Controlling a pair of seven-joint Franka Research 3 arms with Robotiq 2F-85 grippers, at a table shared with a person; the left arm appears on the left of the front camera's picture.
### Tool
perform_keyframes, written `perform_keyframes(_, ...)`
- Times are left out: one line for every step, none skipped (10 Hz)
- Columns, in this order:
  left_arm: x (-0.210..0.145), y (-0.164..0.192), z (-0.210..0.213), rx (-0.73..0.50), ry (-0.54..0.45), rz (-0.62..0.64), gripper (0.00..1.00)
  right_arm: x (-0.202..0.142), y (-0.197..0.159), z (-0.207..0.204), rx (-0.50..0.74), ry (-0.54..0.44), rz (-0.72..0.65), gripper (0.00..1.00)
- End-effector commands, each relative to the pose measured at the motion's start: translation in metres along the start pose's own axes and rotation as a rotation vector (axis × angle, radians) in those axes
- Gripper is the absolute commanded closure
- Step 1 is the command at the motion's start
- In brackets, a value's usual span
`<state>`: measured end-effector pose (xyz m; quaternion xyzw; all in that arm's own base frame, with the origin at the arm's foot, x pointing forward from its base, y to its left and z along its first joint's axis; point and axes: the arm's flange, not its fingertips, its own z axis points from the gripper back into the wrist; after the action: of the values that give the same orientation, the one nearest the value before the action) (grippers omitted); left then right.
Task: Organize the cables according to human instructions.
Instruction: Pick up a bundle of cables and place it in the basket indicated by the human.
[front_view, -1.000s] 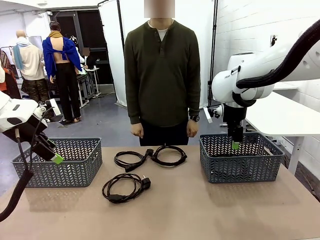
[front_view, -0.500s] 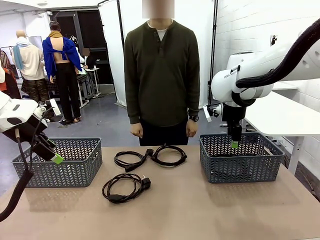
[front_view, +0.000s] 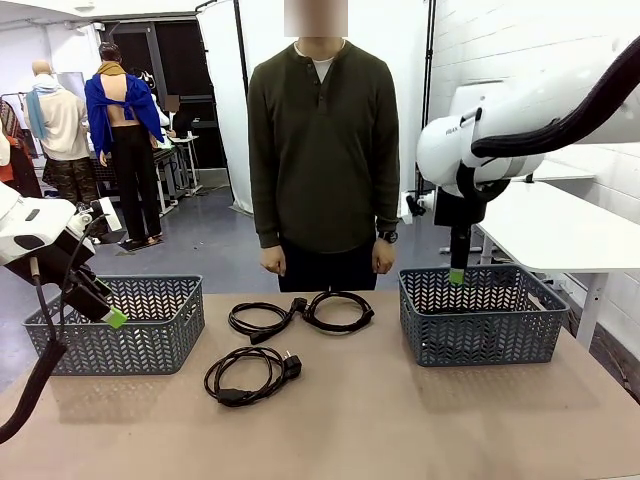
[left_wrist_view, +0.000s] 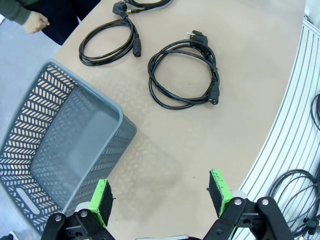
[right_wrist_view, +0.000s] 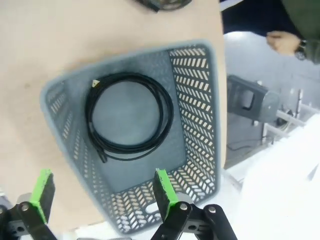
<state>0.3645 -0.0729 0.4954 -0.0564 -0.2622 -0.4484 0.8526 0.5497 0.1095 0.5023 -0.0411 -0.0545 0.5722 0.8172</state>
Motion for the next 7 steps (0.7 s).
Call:
perform_keyframes(-0.001, -0.001, 0.000, -0.010, -0.006, 0.014, 0.00, 0.008, 0.032, 0.010, -0.019, -0.028, -0.085, 0.00)
perform_keyframes(-0.001, -0.001, 0.000, -0.010, -0.006, 0.014, 0.00, 0.011, 0.047, 0.014, -0.032, -0.063, -0.118, 0.00)
perform_keyframes(-0.001, -0.001, 0.000, -0.010, -0.006, 0.014, 0.00, 0.014, 0.061, 0.018, -0.035, -0.131, -0.144, 0.00)
perform_keyframes(-0.001, -0.001, 0.000, -0.010, -0.006, 0.014, 0.00, 0.018, 0.078, 0.018, -0.036, -0.213, -0.162, 0.00)
perform_keyframes(-0.001, -0.001, 0.000, -0.010, -0.006, 0.014, 0.00, 0.020, 0.088, 0.016, -0.017, -0.254, -0.159, 0.00)
perform_keyframes(-0.001, -0.001, 0.000, -0.010, -0.006, 0.014, 0.00, 0.025, 0.103, 0.012, -0.011, -0.293, -0.161, 0.00)
perform_keyframes(-0.001, -0.001, 0.000, -0.010, -0.006, 0.014, 0.00, 0.029, 0.115, 0.008, -0.013, -0.322, -0.165, 0.00)
